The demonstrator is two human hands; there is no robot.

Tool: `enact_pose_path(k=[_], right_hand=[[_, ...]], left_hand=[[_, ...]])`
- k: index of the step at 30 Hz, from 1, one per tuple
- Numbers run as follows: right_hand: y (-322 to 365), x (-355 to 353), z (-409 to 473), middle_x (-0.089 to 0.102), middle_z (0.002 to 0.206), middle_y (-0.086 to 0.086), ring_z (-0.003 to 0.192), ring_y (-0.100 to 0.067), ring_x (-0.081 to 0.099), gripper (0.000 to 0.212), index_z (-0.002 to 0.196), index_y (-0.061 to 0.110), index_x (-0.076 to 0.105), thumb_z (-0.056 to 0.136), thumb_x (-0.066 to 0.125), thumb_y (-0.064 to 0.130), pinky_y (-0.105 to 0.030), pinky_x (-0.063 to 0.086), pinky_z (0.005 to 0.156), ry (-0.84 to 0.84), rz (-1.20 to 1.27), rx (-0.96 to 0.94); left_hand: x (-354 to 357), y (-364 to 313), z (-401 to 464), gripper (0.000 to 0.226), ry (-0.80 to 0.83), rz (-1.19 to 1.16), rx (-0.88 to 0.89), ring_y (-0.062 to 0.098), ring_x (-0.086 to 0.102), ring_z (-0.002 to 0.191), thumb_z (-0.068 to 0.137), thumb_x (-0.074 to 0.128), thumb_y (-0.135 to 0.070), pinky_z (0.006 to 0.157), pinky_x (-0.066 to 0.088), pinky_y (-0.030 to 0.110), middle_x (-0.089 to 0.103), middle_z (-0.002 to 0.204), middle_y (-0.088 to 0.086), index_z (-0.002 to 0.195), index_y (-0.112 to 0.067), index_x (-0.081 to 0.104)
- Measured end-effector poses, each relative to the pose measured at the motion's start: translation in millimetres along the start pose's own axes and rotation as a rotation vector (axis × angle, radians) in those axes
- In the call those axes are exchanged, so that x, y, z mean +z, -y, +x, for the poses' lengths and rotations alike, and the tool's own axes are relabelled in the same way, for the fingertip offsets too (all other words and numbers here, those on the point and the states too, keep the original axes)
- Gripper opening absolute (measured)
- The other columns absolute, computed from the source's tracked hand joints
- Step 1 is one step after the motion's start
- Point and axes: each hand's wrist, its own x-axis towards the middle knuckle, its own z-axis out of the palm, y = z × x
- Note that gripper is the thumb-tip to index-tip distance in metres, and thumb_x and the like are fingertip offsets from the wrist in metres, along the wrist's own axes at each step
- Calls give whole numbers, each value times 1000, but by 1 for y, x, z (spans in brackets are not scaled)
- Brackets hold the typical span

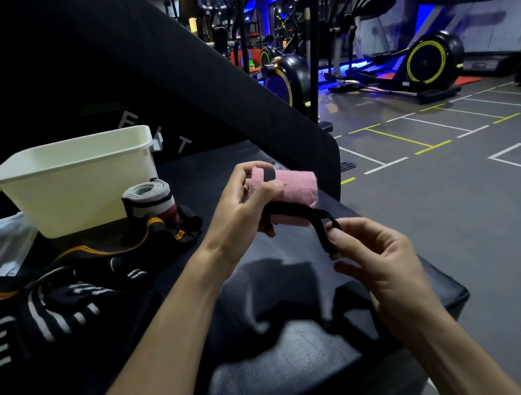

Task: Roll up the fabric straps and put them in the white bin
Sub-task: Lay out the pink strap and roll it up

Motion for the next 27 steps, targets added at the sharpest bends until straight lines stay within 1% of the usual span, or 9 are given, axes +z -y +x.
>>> enact_pose_path(k=[4,6,9,11,14,17,19,23,27], right_hand=[[0,0,0,68,69,5,60,-7,58,8,83,14,68,83,76,10,-20,50,58,-74,-61,-90],[-3,-3,1,67,66,4,56,-9,56,20,80,15,65,87,73,-1,-21,48,56,-180,-195,-168],[-6,-7,2,65,66,2,56,-17,58,26,76,22,62,88,73,1,-31,48,55,-301,-347,-286],[-6,-5,2,65,66,2,56,-19,59,25,77,22,62,89,73,3,-32,50,54,-278,-347,-285],[-7,0,3,66,68,4,60,-11,60,14,81,14,64,87,75,8,-24,52,60,-173,-151,-150],[-3,4,4,68,76,2,70,-10,64,12,76,19,71,70,81,25,-21,55,67,-124,191,-50],[3,6,4,71,80,0,74,-11,68,13,73,22,73,62,80,25,-22,58,72,-118,386,-24],[13,15,1,74,81,0,80,-10,73,9,88,15,63,79,65,15,-25,58,85,-59,574,8],[17,21,1,67,72,0,74,-12,71,5,85,13,62,81,60,15,-24,60,78,-54,682,83]], left_hand=[[0,1,0,38,-25,31,49,15,61,73,77,68,-40,56,50,33,61,90,2,112,-25,62],[1,1,0,37,-55,66,69,15,61,68,75,68,-43,54,49,35,61,88,0,108,-27,63],[4,2,1,38,-150,124,64,17,60,58,71,69,-49,49,47,32,65,86,0,102,-27,62],[4,3,2,42,-191,125,5,20,63,59,72,70,-50,47,47,31,68,90,7,102,-23,60],[6,8,2,44,-143,64,-148,21,66,63,79,66,-48,50,49,32,70,96,14,107,-17,55],[10,9,2,44,-97,-10,-252,22,67,68,85,61,-46,51,51,32,71,102,17,116,-15,55],[14,8,1,32,-92,-40,-263,23,64,68,94,57,-38,49,51,31,67,101,13,118,-17,57],[17,12,1,23,-133,-19,-267,22,63,65,97,54,-29,51,51,32,63,93,8,114,-14,58],[22,16,2,24,-179,-60,-285,22,61,63,98,52,-34,50,49,32,63,88,9,110,-14,56]])
